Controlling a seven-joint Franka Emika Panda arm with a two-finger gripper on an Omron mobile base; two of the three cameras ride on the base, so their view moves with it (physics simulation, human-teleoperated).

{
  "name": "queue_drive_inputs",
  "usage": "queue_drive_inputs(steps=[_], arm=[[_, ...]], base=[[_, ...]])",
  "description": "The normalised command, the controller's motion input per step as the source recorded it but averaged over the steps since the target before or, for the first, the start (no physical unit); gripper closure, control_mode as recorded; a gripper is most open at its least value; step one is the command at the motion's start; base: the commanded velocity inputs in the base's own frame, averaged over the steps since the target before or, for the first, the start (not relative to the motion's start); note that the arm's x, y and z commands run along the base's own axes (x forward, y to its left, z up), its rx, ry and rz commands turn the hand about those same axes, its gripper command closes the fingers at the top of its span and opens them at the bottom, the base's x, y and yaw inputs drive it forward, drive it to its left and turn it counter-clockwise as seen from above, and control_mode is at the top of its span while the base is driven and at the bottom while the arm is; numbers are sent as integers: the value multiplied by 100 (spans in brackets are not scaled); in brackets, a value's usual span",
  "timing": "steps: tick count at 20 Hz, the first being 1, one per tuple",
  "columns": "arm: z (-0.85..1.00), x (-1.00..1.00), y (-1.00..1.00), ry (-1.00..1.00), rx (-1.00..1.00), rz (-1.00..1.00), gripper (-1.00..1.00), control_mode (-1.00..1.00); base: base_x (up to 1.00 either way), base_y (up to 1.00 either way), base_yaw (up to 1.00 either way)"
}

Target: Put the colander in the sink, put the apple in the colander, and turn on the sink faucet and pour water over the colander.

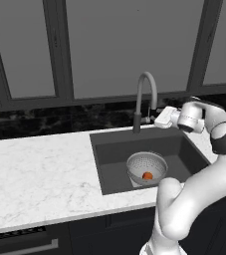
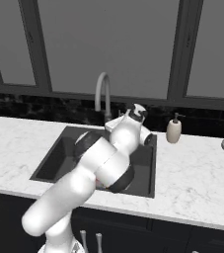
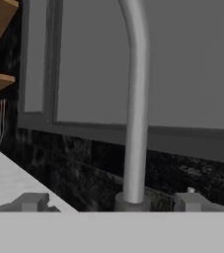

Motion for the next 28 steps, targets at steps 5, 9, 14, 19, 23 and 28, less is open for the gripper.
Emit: queue_drive_inputs(steps=[5,9,14,19,23,28], arm=[[-6,26,1,-2,0,-6,-100,-100],[0,27,8,-1,0,-7,-100,-100],[0,25,3,0,0,-8,-100,-100],[-2,13,-3,0,0,-8,-100,-100],[-1,11,-14,0,0,-5,-100,-100],[0,10,-25,0,0,-1,-100,-100]], base=[[0,0,0],[0,0,0],[0,0,0],[0,0,0],[0,0,0],[0,0,0]])
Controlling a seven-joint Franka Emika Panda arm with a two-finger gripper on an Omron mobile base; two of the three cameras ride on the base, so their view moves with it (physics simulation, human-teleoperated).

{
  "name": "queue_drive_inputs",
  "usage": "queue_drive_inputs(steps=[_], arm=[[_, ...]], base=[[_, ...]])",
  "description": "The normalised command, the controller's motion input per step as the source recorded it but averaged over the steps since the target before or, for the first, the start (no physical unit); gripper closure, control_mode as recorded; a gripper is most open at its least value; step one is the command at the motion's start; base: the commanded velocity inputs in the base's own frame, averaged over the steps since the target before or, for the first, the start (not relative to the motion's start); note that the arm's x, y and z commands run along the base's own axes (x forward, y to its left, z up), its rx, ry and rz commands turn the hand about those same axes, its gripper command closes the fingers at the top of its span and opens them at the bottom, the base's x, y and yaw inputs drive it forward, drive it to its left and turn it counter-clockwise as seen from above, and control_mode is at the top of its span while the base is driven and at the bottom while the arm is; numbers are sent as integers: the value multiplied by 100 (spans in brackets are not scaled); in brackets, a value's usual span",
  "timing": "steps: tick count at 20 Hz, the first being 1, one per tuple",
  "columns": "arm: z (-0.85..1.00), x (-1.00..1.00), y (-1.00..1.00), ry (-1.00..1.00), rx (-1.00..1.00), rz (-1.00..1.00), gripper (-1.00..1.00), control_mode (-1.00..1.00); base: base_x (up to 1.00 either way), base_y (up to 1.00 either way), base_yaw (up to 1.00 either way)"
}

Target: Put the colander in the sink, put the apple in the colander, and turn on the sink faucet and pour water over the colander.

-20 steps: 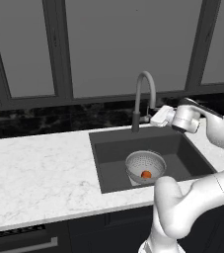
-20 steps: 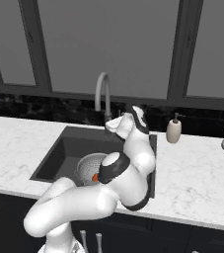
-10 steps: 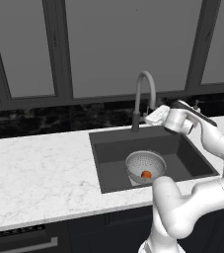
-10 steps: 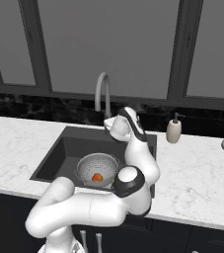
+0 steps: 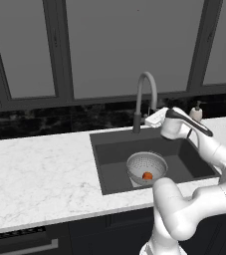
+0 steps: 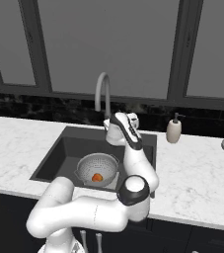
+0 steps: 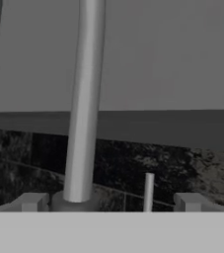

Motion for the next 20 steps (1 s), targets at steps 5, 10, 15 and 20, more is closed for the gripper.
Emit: queue_drive_inputs(steps=[5,10,15,20], arm=[[0,15,-24,0,0,0,-100,-100],[0,24,-17,0,0,0,-100,-100],[0,27,2,0,0,0,-100,-100],[-2,29,3,0,0,-2,-100,-100]], base=[[0,0,0],[0,0,0],[0,0,0],[0,0,0]])
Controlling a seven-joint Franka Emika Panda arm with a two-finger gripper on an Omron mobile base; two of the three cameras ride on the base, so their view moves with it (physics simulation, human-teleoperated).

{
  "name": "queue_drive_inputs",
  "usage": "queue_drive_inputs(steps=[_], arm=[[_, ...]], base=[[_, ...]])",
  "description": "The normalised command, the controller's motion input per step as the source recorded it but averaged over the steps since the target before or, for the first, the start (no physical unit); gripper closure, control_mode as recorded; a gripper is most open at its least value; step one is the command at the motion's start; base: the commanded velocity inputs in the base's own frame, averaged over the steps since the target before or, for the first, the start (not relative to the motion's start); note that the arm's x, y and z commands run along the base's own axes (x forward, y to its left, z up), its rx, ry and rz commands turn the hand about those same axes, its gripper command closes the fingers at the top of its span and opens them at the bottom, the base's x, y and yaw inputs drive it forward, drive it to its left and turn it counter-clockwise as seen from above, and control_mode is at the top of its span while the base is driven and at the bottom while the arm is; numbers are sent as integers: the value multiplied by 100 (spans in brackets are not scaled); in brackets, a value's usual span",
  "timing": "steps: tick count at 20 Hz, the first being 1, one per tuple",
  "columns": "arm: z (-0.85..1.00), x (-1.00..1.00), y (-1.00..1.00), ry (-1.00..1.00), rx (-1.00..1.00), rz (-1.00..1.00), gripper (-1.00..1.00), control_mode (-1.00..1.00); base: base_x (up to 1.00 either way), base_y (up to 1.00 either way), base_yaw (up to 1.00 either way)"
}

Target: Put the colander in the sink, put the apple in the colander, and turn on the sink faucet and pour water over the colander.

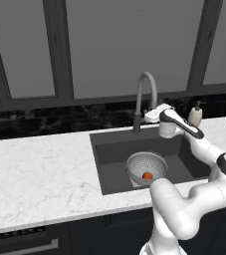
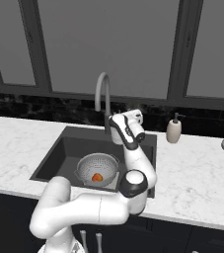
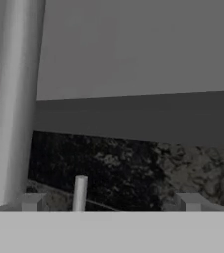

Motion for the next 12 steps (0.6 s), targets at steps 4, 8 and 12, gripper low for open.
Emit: queue_drive_inputs(steps=[4,8,12], arm=[[-9,25,0,0,0,-2,-100,-100],[-16,23,0,0,0,-5,-100,-100],[-16,23,0,0,0,-4,-100,-100]], base=[[0,0,0],[0,0,0],[0,0,0]])
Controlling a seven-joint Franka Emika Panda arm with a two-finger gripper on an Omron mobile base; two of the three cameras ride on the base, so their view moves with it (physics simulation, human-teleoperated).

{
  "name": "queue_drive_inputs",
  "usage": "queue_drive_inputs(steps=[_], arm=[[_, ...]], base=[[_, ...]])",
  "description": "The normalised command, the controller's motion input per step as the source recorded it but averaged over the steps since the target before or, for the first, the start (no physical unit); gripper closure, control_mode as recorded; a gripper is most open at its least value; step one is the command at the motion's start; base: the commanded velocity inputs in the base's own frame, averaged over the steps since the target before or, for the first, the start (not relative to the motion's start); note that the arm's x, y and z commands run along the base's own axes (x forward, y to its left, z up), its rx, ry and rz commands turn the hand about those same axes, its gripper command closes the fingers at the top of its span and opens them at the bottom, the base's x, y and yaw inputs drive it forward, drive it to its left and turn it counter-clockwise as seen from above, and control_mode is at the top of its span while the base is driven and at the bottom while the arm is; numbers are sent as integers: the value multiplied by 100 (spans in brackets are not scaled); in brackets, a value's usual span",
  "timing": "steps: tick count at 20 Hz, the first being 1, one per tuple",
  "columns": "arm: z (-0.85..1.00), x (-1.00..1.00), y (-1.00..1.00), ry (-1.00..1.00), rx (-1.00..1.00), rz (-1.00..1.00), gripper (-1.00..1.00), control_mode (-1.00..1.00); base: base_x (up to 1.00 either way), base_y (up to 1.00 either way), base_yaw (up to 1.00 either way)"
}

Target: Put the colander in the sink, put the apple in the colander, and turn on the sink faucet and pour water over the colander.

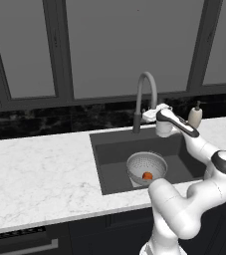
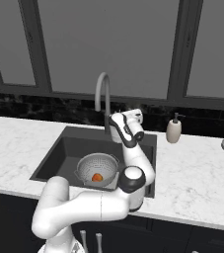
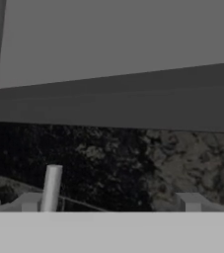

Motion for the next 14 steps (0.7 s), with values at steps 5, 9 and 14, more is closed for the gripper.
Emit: queue_drive_inputs(steps=[5,9,14], arm=[[-11,20,-5,0,0,-2,-100,-100],[-14,16,-5,0,0,0,-100,-100],[-12,16,-1,0,0,0,100,-100]], base=[[0,0,0],[0,0,0],[0,0,0]])
